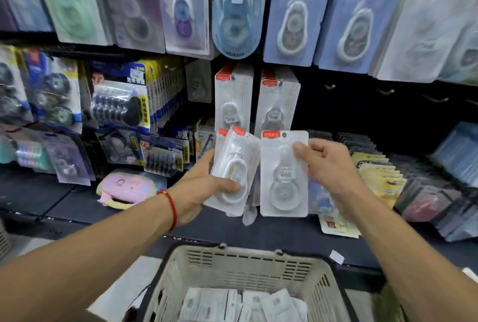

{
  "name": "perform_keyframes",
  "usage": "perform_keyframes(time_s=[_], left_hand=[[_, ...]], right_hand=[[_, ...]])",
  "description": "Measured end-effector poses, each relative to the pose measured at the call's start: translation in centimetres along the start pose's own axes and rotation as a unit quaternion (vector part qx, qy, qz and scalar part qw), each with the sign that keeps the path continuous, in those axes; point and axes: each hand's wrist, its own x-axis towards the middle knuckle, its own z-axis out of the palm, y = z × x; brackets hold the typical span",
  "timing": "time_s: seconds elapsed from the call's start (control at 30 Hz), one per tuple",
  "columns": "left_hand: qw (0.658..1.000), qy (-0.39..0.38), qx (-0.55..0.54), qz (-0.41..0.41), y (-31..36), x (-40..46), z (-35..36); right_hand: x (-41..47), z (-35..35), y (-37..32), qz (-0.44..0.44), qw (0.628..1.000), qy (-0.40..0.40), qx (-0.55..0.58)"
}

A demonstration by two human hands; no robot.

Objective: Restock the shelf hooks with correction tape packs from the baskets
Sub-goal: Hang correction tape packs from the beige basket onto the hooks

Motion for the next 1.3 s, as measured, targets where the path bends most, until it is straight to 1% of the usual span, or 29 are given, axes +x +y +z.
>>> perform_keyframes(time_s=[0.13, 0.33, 0.47, 0.7, 0.83, 0.87, 0.93, 1.03, 1.1, 1.17, 1.23, 1.27, 1.3], left_hand=[[0.995, 0.065, 0.018, 0.07, 0.9, 1.4, 0.2], [0.984, 0.139, -0.01, 0.112, 1.3, 2.0, -0.1], [0.981, 0.141, -0.003, 0.131, 1.6, 2.0, -0.4], [0.978, 0.159, -0.019, 0.132, 1.7, 2.2, -0.4], [0.977, 0.166, -0.023, 0.129, 1.7, 2.1, -0.5], [0.977, 0.169, -0.025, 0.126, 1.7, 2.0, -0.6], [0.977, 0.172, -0.028, 0.122, 1.7, 2.0, -0.7], [0.978, 0.175, -0.027, 0.114, 1.5, 2.0, -0.8], [0.978, 0.176, -0.029, 0.111, 1.4, 2.0, -0.9], [0.978, 0.178, -0.032, 0.107, 1.2, 2.0, -1.0], [0.978, 0.177, -0.034, 0.106, 1.2, 2.1, -1.1], [0.978, 0.176, -0.034, 0.106, 1.1, 2.1, -1.1], [0.978, 0.176, -0.035, 0.106, 1.1, 2.1, -1.0]], right_hand=[[2.5, 1.1, -1.2, -0.066, 0.995, 0.076, -0.014], [8.0, 1.9, -4.1, -0.118, 0.984, 0.123, -0.06], [10.3, 2.2, -3.8, -0.118, 0.979, 0.15, -0.072], [10.8, 2.7, -3.2, -0.12, 0.979, 0.152, -0.054], [10.7, 2.8, -2.8, -0.092, 0.975, 0.194, -0.051], [10.7, 2.8, -2.7, -0.085, 0.974, 0.2, -0.058], [10.7, 2.7, -2.4, -0.092, 0.968, 0.205, -0.111], [10.4, 2.8, -1.5, -0.115, 0.935, 0.246, -0.229], [10.1, 2.8, -0.5, -0.168, 0.906, 0.267, -0.283], [9.7, 2.7, 0.2, -0.268, 0.875, 0.233, -0.33], [9.7, 2.4, 1.0, -0.374, 0.816, 0.169, -0.407], [9.6, 2.4, 1.4, -0.401, 0.794, 0.13, -0.439], [9.7, 2.4, 1.9, -0.404, 0.781, 0.095, -0.467]])
